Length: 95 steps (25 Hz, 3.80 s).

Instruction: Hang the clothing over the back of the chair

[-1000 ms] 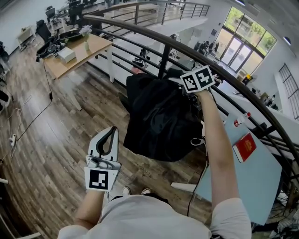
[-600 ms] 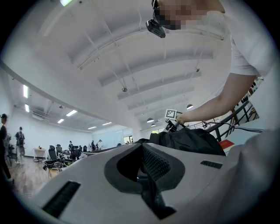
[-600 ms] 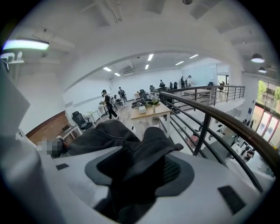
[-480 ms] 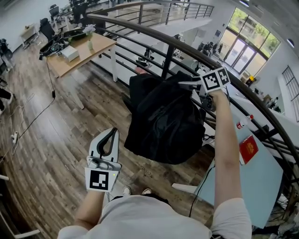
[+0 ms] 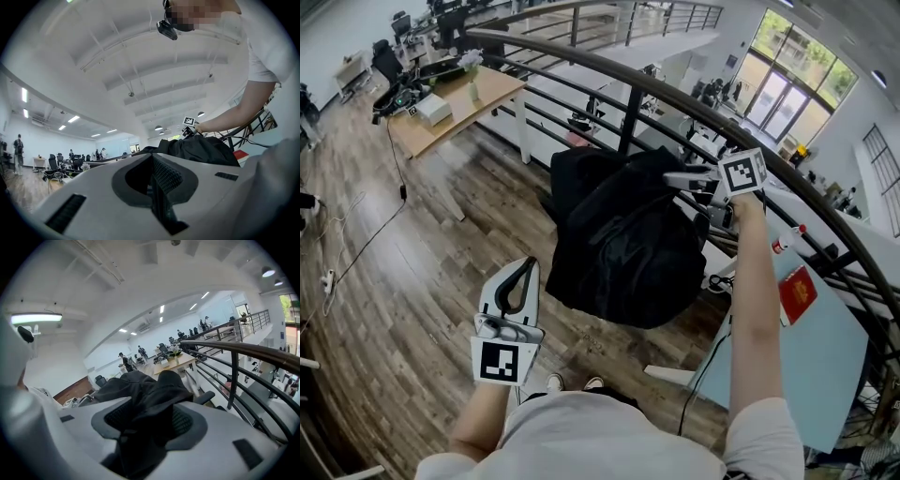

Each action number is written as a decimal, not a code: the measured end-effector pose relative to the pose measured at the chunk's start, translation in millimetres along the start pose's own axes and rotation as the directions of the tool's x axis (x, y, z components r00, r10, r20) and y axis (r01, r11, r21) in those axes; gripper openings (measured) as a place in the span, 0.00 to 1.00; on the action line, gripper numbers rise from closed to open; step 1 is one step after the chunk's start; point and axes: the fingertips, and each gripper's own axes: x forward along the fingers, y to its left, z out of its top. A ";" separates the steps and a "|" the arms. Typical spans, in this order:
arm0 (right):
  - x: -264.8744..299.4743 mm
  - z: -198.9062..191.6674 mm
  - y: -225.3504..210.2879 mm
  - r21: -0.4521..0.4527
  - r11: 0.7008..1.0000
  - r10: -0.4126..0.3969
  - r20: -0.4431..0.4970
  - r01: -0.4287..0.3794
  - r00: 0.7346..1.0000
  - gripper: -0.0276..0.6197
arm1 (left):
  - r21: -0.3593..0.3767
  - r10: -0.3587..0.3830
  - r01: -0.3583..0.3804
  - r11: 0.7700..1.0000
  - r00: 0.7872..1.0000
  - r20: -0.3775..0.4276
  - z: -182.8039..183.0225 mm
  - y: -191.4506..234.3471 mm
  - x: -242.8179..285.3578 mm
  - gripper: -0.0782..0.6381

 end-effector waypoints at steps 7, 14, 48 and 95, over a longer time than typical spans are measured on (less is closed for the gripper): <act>-14.2 -2.3 -0.9 -0.020 1.000 0.008 0.035 -0.008 0.999 0.40 | 0.005 -0.008 0.008 1.000 1.000 -0.003 -0.4 1.6 1.8 0.14; -37.9 -12.6 -15.8 -0.007 0.993 -0.118 0.078 0.119 0.990 0.38 | 0.003 -0.026 0.026 1.000 1.000 -0.004 -0.5 -4.8 3.8 0.14; -86.8 -10.6 163.5 -0.164 0.714 -0.473 0.604 0.681 0.642 0.07 | -0.010 -0.027 0.028 1.000 0.997 0.074 22.7 12.1 -52.2 0.14; -193.4 -158.9 290.6 0.079 0.401 -0.634 0.743 0.913 0.214 0.07 | -0.007 0.120 -0.120 0.993 0.990 0.073 24.5 69.8 -125.4 0.14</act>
